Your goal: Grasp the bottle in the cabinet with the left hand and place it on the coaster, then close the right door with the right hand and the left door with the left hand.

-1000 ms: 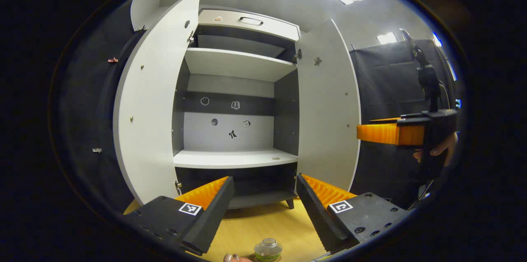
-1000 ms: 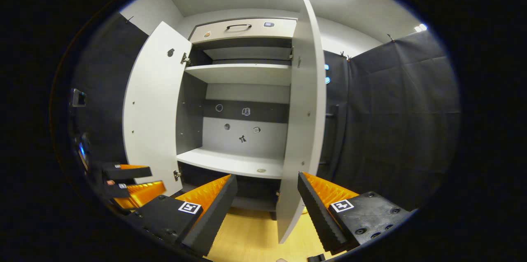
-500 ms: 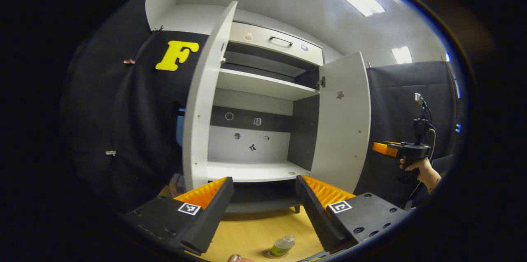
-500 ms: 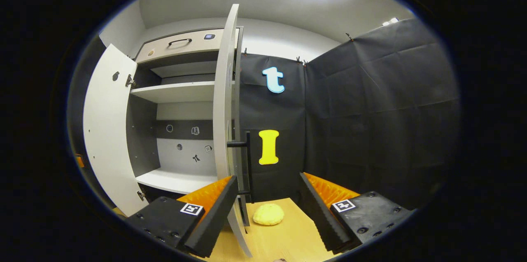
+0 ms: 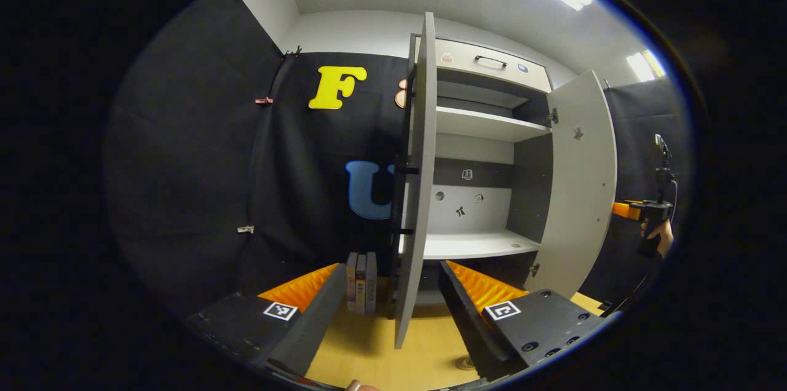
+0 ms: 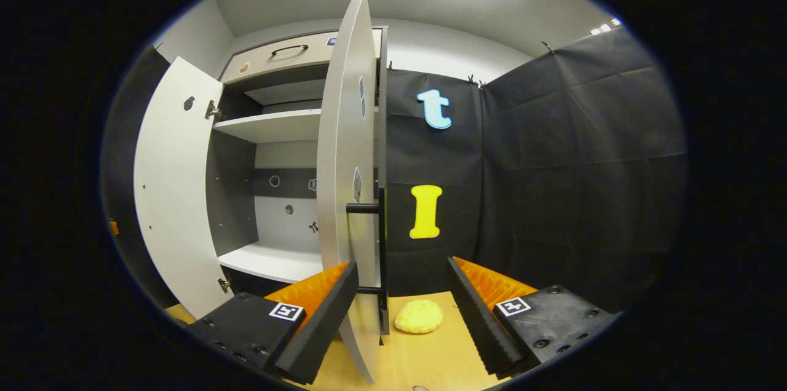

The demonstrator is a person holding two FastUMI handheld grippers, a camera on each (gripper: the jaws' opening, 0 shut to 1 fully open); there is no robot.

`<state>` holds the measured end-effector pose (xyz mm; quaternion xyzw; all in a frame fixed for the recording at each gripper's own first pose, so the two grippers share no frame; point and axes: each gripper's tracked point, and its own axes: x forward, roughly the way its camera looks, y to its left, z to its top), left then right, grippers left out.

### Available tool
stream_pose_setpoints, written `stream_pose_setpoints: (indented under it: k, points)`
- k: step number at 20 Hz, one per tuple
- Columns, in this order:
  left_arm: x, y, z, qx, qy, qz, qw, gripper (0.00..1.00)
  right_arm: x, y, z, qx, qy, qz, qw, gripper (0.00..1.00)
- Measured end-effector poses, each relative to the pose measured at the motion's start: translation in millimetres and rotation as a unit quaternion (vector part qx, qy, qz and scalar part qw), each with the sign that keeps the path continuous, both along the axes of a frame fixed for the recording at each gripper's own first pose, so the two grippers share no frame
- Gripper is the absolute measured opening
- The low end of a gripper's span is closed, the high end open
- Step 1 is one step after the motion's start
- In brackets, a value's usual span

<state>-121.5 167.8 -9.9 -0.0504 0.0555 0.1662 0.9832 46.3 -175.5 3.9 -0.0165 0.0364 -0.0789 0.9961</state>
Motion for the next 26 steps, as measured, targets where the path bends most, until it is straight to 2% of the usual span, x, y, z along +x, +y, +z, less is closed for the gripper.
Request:
stream_pose_setpoints:
  k: [5,7,13,22,26]
  points:
    - [3,13,10,-0.006,-0.014,0.005,1.000,0.95,29,104,-30,0.025,0.029,0.119,0.992,0.98]
    - [3,20,7,0.005,-0.007,0.009,1.000,0.95,37,133,-40,0.026,0.041,0.143,0.989,0.98]
    - [24,40,-4,0.009,0.003,-0.002,1.000,0.94,32,135,-35,0.024,0.038,0.118,0.992,0.98]
    - [103,57,-9,-0.006,-0.017,-0.063,0.998,0.95,6,108,-22,0.012,0.027,0.062,0.998,0.98]
    - [120,52,-9,-0.003,-0.020,-0.083,0.996,0.94,-2,102,-22,0.008,0.028,0.048,0.998,0.98]
